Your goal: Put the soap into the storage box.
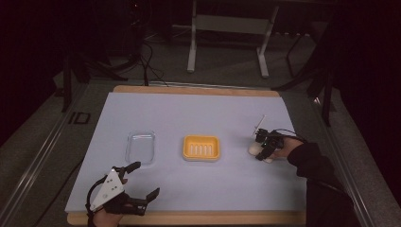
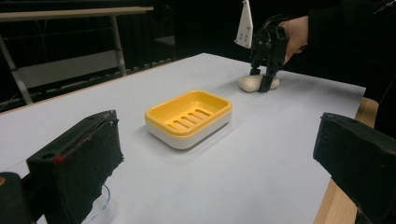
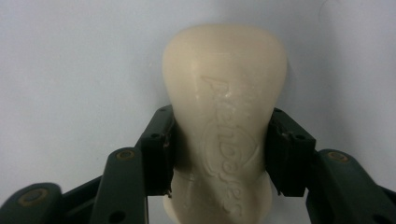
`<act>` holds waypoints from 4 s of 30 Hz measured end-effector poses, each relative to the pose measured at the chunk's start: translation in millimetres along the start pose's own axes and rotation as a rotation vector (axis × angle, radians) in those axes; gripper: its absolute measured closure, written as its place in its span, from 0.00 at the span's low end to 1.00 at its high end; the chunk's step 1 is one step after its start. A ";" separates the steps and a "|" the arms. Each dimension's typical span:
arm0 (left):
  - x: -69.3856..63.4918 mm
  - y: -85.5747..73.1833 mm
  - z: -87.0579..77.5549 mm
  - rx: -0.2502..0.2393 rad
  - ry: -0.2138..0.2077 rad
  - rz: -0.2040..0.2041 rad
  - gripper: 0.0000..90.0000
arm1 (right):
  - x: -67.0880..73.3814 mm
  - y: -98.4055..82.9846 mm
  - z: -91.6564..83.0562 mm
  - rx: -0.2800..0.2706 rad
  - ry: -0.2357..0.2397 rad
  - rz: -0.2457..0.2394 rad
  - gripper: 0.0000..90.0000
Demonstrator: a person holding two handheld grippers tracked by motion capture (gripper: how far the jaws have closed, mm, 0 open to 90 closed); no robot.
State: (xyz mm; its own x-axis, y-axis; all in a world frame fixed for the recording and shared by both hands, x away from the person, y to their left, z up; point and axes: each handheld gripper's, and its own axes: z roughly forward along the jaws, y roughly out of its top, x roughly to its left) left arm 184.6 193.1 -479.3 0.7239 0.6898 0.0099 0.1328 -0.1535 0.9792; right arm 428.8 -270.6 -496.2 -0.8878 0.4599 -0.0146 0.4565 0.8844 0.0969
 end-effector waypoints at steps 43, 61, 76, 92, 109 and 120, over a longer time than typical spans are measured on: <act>0.6 -0.2 0.2 0.000 -0.001 -0.004 0.01 | 25.2 27.1 -42.1 0.006 0.045 -0.223 0.56; 0.5 -0.7 0.7 0.005 0.000 -0.004 0.01 | 37.8 48.0 -60.8 -0.018 0.044 -0.301 0.56; -0.1 -0.6 0.1 0.004 -0.002 -0.004 0.01 | 50.5 68.1 -76.8 -0.027 0.048 -0.330 0.56; 0.1 -0.7 0.3 0.008 -0.006 -0.007 0.01 | 63.9 95.7 -90.1 -0.053 0.032 -0.368 0.56; -0.1 -0.7 0.5 0.005 -0.016 -0.013 0.01 | 78.5 123.1 -97.0 -0.132 0.029 -0.427 0.56; -0.1 -0.8 0.7 0.006 -0.014 -0.011 0.01 | 84.7 135.6 -102.0 -0.189 0.035 -0.456 0.56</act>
State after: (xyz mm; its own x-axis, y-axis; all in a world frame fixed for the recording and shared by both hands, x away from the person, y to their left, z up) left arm 184.9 192.7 -480.2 0.7317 0.6816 -0.0036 0.1450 -0.1505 0.9779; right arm 409.6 -119.8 -382.8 -0.9977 0.0235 -0.0643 0.0055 0.9636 0.2672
